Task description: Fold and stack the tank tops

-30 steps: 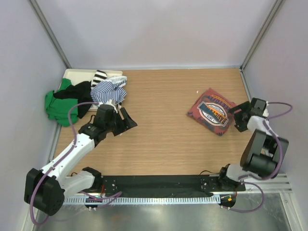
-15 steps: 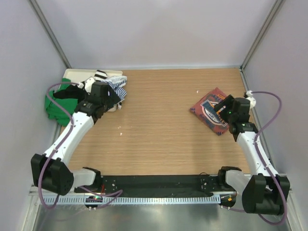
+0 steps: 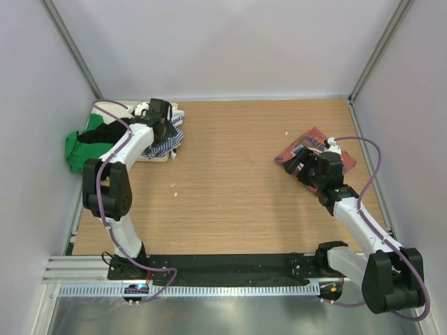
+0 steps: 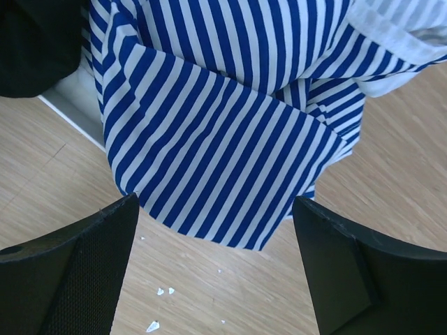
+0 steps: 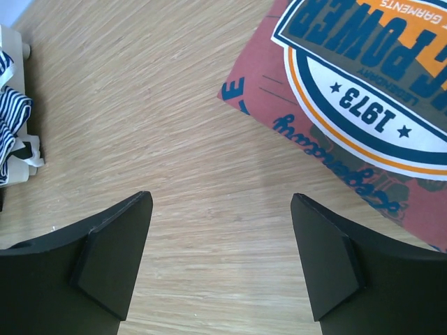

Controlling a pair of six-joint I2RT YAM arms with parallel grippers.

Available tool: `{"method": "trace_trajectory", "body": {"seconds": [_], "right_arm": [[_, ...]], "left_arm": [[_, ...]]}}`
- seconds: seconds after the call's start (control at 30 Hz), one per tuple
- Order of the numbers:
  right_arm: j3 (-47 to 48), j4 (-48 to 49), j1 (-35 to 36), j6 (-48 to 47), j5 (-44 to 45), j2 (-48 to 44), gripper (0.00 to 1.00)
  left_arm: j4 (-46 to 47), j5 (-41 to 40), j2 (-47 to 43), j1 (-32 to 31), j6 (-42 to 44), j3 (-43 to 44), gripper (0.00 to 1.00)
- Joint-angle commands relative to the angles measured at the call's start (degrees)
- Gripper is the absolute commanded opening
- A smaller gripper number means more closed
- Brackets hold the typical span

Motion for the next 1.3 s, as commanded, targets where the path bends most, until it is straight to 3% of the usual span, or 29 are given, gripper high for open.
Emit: {"method": "trace_trajectory", "body": {"seconds": [0.0,0.13,0.23,0.27,0.37,0.57,0.73,0.97,1.1,1.13,1.17,1.23,1.27], "right_arm": [[0.46,4.87,0.33,-1.2,-0.47,0.23,0.86],[-0.33,5.14,0.42,-1.12,-0.21,-1.0,0.86],[-0.69,5.23,0.42,-1.12,-0.12,-1.35,0.85],[-0.86,5.66,0.51,-1.2,-0.12,-1.35,0.84],[-1.3,6.63,0.51,-1.38,-0.82,-0.56,0.82],[0.45,6.98,1.82,-2.35,-2.67,4.18,0.79],[0.46,7.25,2.35,-2.7,-1.88,4.63,0.78],[-0.25,9.62,2.7,-3.14,-3.81,5.85,0.78],[1.24,9.97,4.28,-3.75,-4.87,10.32,0.74],[1.51,9.97,4.81,-4.02,-4.69,11.3,0.73],[2.12,9.54,5.07,-4.02,-3.82,13.31,0.73],[2.74,9.01,5.52,-4.11,-2.85,15.07,0.73],[3.44,7.87,5.52,-4.11,-1.02,15.78,0.72]], "left_arm": [[-2.23,-1.96,1.37,0.34,-0.63,2.41,0.91],[-0.83,-1.18,3.74,0.69,-1.96,0.39,0.92],[0.84,1.19,4.36,1.92,-2.22,-0.4,0.59],[2.15,1.81,3.05,2.28,-1.96,-0.75,0.37],[4.96,-0.38,-3.95,2.37,-0.99,-3.47,0.0],[5.77,-4.68,-21.8,2.45,0.24,-5.68,0.0],[7.44,-5.31,-38.23,2.37,2.08,-2.09,0.0],[12.17,12.34,-50.64,2.37,-3.87,3.9,0.0],[13.06,28.04,-47.33,2.02,-10.73,4.96,0.0],[13.5,29.66,-45.93,0.97,-12.05,4.61,0.0],[15.24,29.42,-42.69,-4.0,-12.67,3.48,0.0],[16.31,21.71,-39.08,-11.83,-10.41,3.46,0.0],[16.66,18.98,-36.62,-20.4,-6.65,3.9,0.0]]}}
